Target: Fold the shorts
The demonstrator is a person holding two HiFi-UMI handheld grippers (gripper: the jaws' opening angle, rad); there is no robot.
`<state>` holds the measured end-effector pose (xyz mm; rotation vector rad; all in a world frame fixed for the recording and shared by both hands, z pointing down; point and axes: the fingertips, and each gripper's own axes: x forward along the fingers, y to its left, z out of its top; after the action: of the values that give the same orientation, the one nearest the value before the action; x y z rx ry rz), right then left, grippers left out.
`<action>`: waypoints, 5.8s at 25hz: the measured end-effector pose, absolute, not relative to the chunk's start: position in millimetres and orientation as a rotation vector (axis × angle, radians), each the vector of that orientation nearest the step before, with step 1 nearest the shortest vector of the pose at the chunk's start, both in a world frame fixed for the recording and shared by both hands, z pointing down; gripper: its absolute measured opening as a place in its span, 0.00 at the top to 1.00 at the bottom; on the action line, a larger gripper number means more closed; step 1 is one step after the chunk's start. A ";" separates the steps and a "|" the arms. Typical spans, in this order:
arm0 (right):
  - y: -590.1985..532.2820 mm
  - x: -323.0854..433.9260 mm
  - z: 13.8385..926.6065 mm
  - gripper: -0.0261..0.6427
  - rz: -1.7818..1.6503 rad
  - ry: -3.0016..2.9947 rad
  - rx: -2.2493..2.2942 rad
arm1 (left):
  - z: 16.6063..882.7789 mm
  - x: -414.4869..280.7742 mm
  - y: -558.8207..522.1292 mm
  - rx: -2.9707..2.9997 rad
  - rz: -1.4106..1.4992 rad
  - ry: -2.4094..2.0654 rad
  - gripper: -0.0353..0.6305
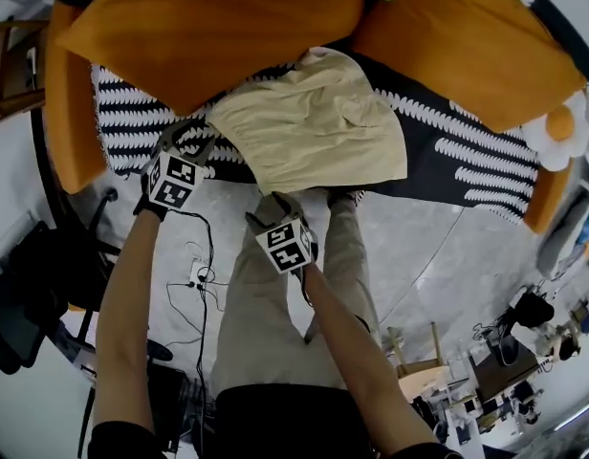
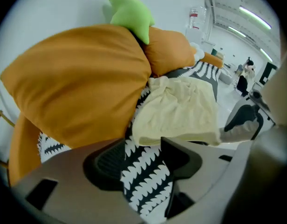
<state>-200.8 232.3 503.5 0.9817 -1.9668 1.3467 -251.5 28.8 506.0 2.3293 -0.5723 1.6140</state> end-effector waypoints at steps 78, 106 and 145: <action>245.3 196.3 425.6 0.89 0.648 -1.594 0.521 | 444.7 -132.7 392.3 1.794 0.997 -0.549 0.91; -37.5 32.3 473.5 0.45 0.620 -1.834 0.964 | 531.7 -272.4 190.4 1.632 1.076 -0.914 0.63; 230.3 153.6 547.7 0.76 1.277 -1.683 1.365 | 524.5 -206.0 267.8 1.775 1.075 -0.739 0.47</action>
<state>153.6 230.3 547.7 1.3654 -1.6826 1.2773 -206.0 267.8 524.5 1.7749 -0.7393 1.0746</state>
